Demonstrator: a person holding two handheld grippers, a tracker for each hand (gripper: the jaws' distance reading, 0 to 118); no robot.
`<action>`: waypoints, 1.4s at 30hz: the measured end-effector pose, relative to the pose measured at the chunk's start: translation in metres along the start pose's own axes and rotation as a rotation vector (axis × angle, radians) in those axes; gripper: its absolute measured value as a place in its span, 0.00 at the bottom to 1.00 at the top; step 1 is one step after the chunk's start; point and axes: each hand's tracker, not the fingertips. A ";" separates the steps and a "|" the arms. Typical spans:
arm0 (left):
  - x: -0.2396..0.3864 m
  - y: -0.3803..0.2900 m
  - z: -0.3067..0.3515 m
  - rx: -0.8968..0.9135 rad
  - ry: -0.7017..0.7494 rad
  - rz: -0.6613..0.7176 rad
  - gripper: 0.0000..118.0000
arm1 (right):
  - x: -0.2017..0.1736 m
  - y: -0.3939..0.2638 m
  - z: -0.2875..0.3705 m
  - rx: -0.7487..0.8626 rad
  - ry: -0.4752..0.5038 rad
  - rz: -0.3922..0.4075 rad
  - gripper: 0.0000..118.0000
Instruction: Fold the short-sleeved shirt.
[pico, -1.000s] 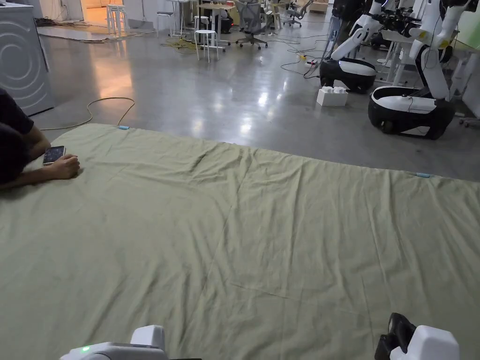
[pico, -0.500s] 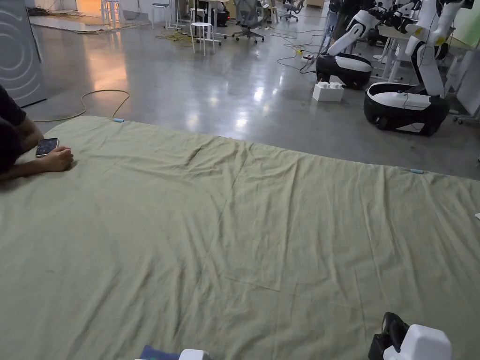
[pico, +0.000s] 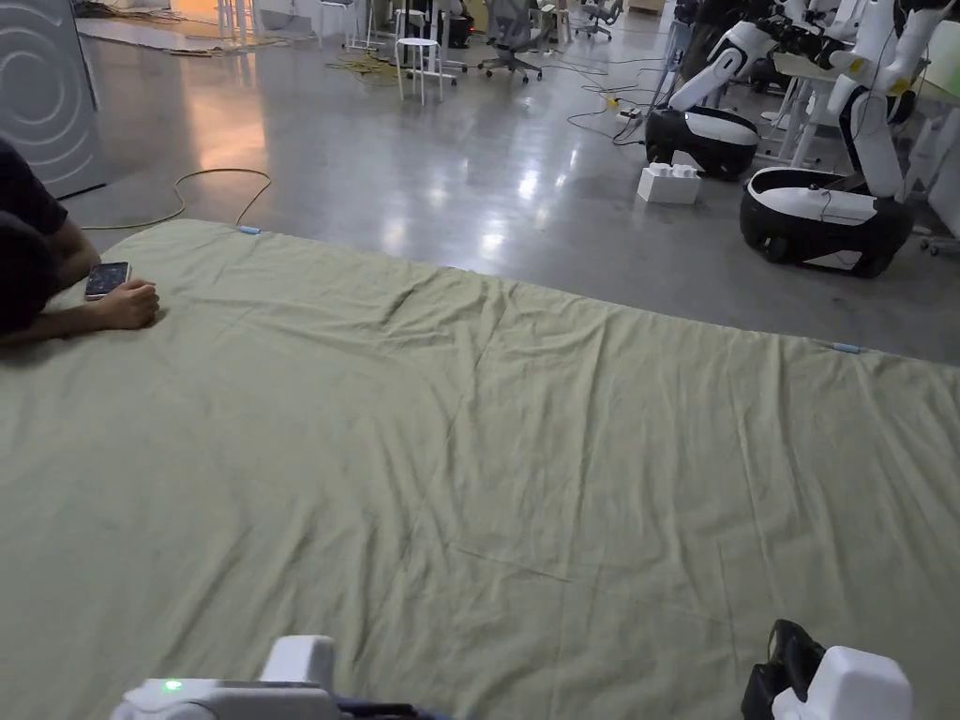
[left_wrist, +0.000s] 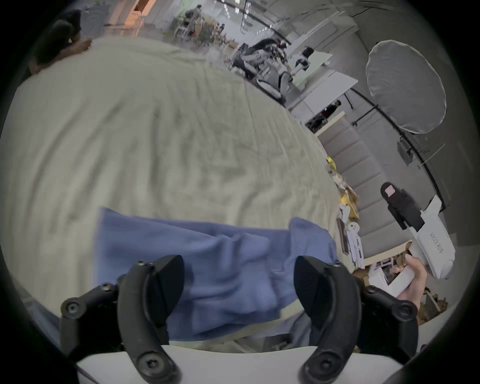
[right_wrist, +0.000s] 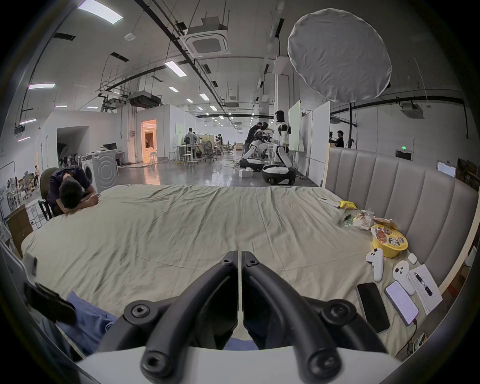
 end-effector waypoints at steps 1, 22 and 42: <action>-0.010 0.003 0.009 0.012 0.026 0.008 0.76 | 0.000 0.001 -0.001 0.001 0.001 0.000 0.02; -0.096 -0.034 -0.024 -0.069 -0.345 0.478 0.17 | -0.018 0.004 0.002 -0.011 0.030 -0.015 0.02; -0.136 0.058 0.089 0.086 0.101 0.171 0.13 | -0.012 0.004 -0.001 -0.012 0.037 0.013 0.02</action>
